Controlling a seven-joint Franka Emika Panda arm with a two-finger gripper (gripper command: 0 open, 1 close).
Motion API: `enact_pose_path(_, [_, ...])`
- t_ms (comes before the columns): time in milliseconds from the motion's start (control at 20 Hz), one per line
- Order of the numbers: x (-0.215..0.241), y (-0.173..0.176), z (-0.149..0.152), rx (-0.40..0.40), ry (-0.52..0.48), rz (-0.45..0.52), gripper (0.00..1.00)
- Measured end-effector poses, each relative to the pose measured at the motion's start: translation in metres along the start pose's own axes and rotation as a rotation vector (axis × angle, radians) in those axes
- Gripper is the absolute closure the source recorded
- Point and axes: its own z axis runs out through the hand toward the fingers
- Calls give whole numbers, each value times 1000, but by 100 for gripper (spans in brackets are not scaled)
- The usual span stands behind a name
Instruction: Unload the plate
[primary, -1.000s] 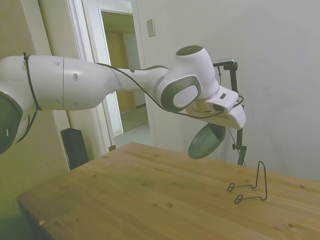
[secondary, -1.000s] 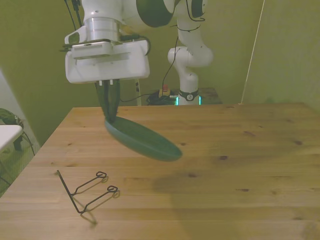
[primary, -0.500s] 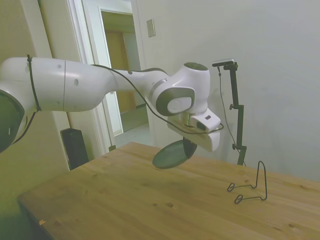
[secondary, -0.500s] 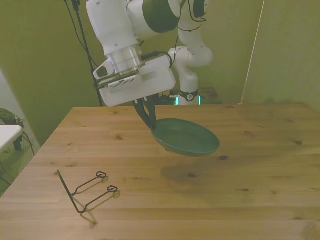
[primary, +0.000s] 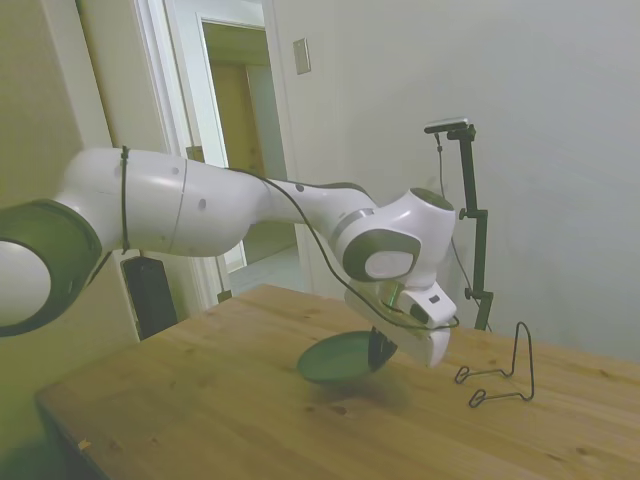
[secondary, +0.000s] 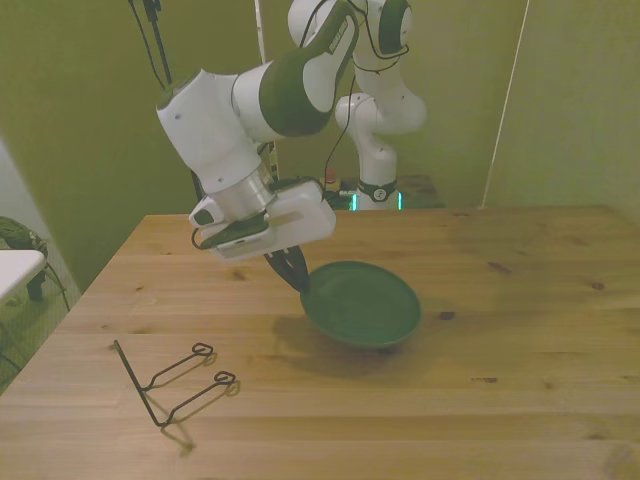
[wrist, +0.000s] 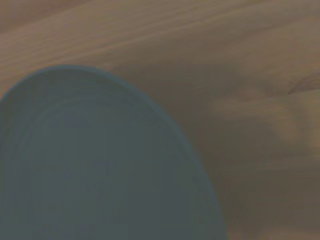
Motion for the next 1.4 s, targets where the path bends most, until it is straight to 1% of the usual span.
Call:
enact_pose_path(100, [8,2,12,-19,-8,6,100])
enact_pose_path(250, [15,3,21,-35,-10,9,100])
enact_pose_path(300, [16,3,22,-37,-9,8,0])
enact_pose_path(750, [17,0,21,-46,26,-3,0])
enact_pose_path(1000, [9,-5,6,-33,44,-17,0])
enact_pose_path(1100, [1,-9,-12,-18,65,-34,0])
enact_pose_path(1250, [-24,-16,-53,-4,118,-75,0])
enact_pose_path(1400, [-59,-17,-95,-22,158,-120,0])
